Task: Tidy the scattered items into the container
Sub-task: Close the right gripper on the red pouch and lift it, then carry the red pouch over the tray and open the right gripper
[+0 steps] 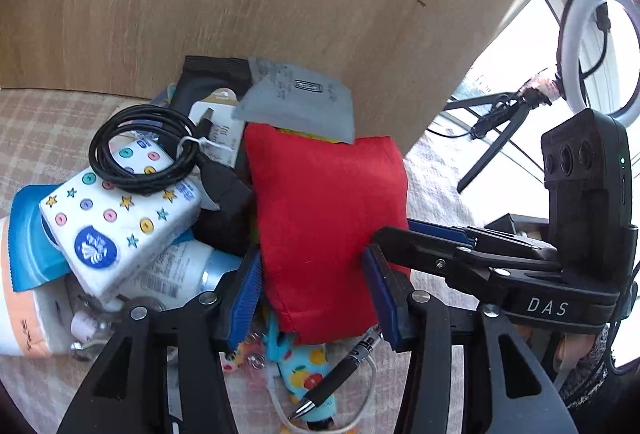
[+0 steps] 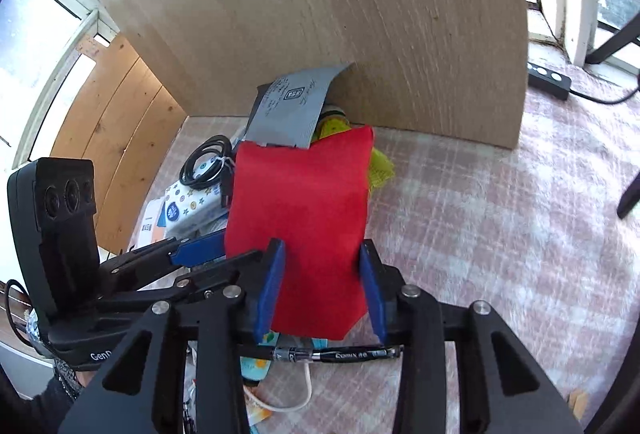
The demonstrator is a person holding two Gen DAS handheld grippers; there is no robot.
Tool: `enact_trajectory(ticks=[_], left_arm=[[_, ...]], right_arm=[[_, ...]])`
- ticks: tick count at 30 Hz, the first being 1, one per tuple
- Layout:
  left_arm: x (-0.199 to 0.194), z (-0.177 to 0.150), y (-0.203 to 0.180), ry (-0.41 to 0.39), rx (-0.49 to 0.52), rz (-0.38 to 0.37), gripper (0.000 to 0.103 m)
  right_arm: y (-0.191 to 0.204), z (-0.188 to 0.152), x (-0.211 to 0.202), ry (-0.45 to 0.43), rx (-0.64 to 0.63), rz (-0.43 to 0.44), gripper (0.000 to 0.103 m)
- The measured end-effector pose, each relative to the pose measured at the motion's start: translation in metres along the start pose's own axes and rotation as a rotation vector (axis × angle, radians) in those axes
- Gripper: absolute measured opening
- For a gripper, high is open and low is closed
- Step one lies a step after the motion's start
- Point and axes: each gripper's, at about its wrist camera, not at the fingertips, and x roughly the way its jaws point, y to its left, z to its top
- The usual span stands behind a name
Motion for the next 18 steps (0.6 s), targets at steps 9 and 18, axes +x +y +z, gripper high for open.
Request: enact_trajectory(ticks=[9,18], left_arm=[[-0.027,-0.019,-0.03,-0.008,0.033,-0.059,0.047],[-0.054,-0.026,-0.127,-0.041,0.206,-0.153,0.047]], right_arm=[[0.0,-0.033,-0.051,-0.058,0.029,0.031,0.037],[-0.019,-0.071,-0.165,-0.205,0.065,-0.031,0.037]])
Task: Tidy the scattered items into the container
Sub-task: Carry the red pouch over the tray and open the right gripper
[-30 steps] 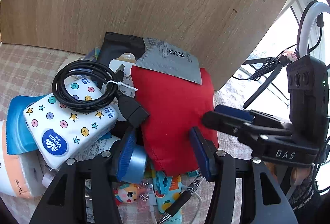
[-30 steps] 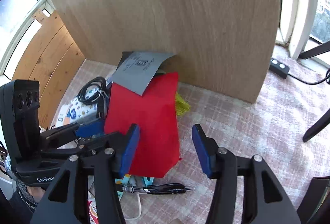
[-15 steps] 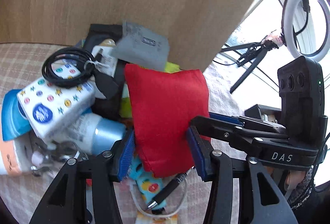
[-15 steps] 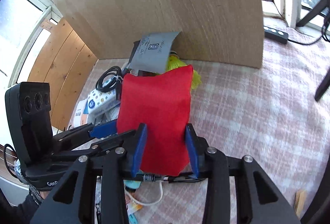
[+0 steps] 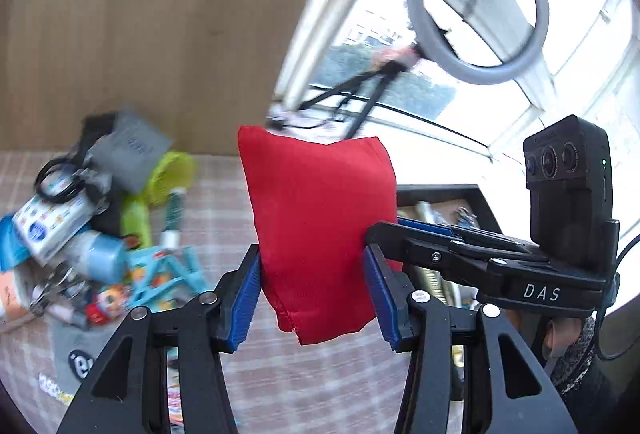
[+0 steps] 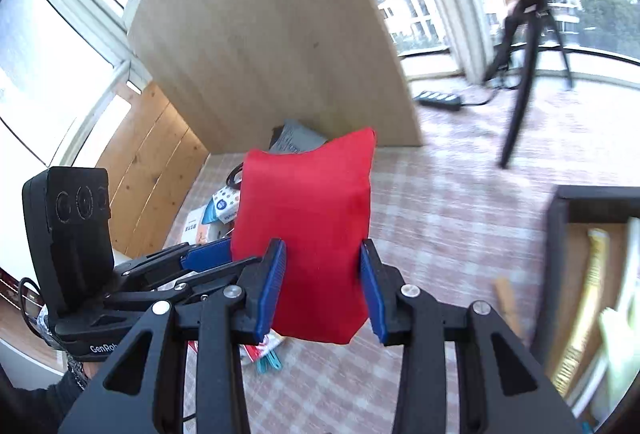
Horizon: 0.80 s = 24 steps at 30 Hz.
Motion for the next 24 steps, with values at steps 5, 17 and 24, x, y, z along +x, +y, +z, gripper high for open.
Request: enact_trajectory(ticks=[5,17,24], left_arm=[[0.037,0.014,-0.082,0.034,0.108,-0.086,0.047],[0.122,0.027,-0.251,0.171,0.36,-0.119,0.046],[0.102,0.027,-0.242,0.154,0.323,-0.166,0.046]], right_arm=[[-0.048,-0.014,-0.079,-0.076,0.066,-0.098,0.037],[-0.169,-0.04,-0.219,-0.222,0.292,-0.45,0.039],[-0.191,-0.062,-0.251,-0.279,0.352,-0.455,0.039]])
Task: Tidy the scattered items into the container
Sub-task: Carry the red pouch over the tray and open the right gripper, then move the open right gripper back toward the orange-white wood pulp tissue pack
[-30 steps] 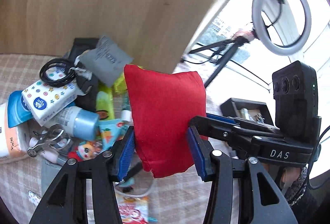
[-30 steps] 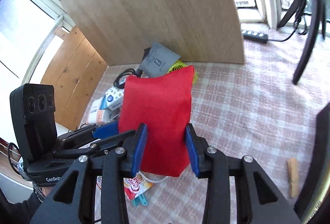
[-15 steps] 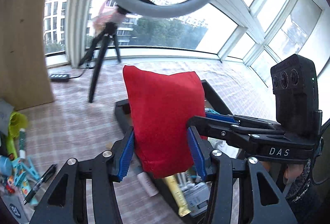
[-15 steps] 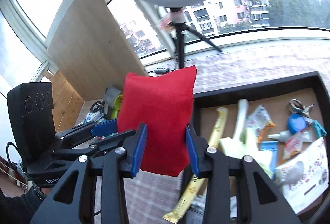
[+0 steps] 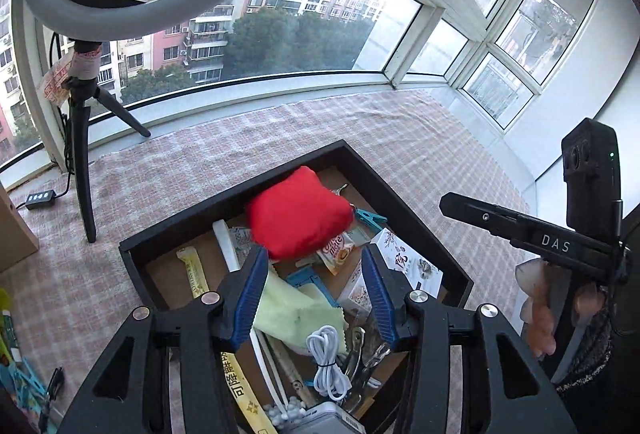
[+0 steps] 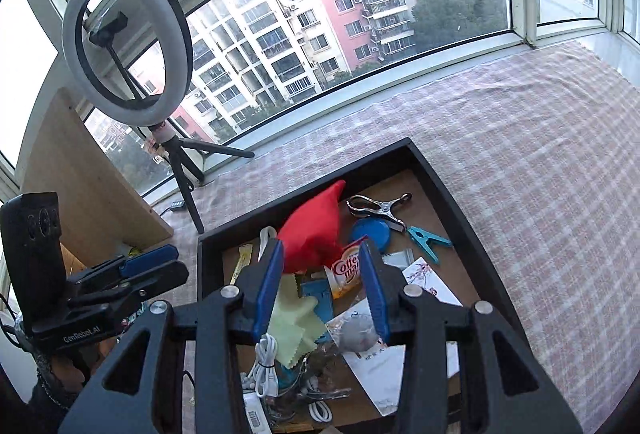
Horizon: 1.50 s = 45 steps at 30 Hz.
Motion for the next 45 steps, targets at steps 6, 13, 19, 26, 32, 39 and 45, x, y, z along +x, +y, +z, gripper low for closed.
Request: enact_trajectory(ticks=[6,13,19,26,32,39,45], left_arm=[[-0.044,-0.028,0.018,-0.012,0.029,0.077,0.049],[-0.143,-0.075,0.076,-0.101,-0.059,0.228,0.061],[-0.24,-0.136,0.14,-0.183,-0.229,0.398,0.069],[-0.32,-0.211,0.196,-0.208,-0.373,0.523,0.069],[-0.355,-0.252,0.23,-0.205,-0.416,0.582,0.069],[-0.368,-0.276,0.265,-0.137,-0.385,0.574,0.069],[-0.372,-0.289,0.296,-0.144,-0.432,0.533,0.069]], right_arm=[[0.011,-0.014,-0.009,-0.013,0.002,0.033,0.04],[0.049,-0.032,-0.027,-0.039,-0.039,0.076,0.052],[0.096,-0.053,-0.03,-0.034,-0.103,0.102,0.056],[0.163,-0.092,-0.027,0.019,-0.209,0.163,0.061],[0.216,-0.12,-0.03,0.04,-0.301,0.18,0.061],[0.27,-0.151,-0.016,0.092,-0.369,0.198,0.06],[0.313,-0.172,0.007,0.164,-0.366,0.259,0.06]])
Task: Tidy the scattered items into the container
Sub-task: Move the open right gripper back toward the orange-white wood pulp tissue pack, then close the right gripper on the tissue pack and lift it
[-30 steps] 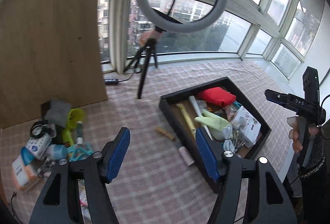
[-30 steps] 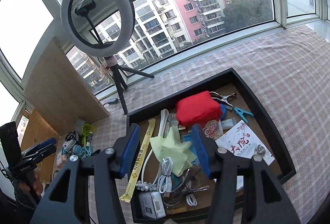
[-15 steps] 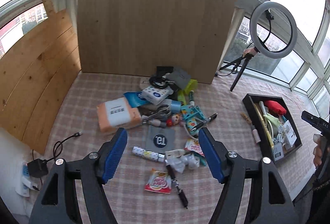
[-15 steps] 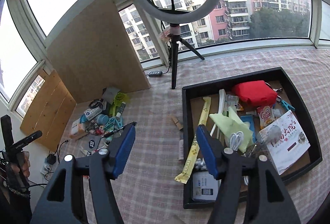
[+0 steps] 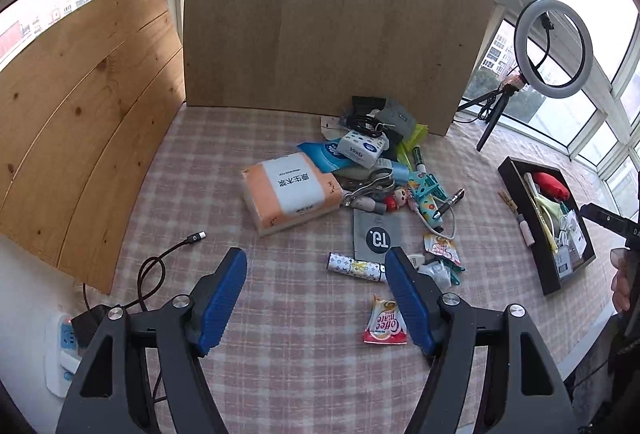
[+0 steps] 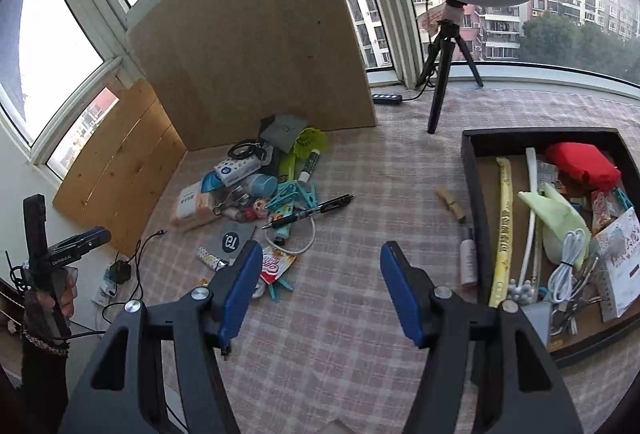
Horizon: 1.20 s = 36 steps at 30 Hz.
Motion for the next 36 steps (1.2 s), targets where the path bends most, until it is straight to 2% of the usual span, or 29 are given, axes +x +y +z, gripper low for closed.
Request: enact_trajectory(ticks=[7,10,17,20,22,24,26,36], left_arm=[[0.031,0.005,0.031,-0.011,-0.11,-0.03,0.069],[0.046,0.005,0.042,-0.017,-0.166,-0.039,0.068],[0.086,0.004,0.062,-0.006,-0.245,-0.034,0.068],[0.102,0.005,0.067,0.005,-0.267,-0.047,0.067],[0.113,0.006,0.069,0.017,-0.272,-0.05,0.066],[0.123,0.007,0.071,0.029,-0.281,-0.056,0.062],[0.132,0.01,0.071,0.042,-0.272,-0.063,0.056],[0.162,0.02,0.064,0.116,-0.191,-0.077,0.056]], right_arm=[[0.074,0.02,0.061,0.032,-0.137,0.084,0.06],[0.102,0.028,0.1,0.071,-0.187,0.127,0.06],[0.154,0.029,0.191,0.18,-0.275,0.164,0.06],[0.167,0.026,0.228,0.225,-0.314,0.146,0.057],[0.171,0.025,0.247,0.25,-0.33,0.142,0.048],[0.173,0.027,0.263,0.273,-0.327,0.15,0.045],[0.173,0.03,0.275,0.281,-0.323,0.155,0.044],[0.17,0.05,0.314,0.334,-0.245,0.232,0.042]])
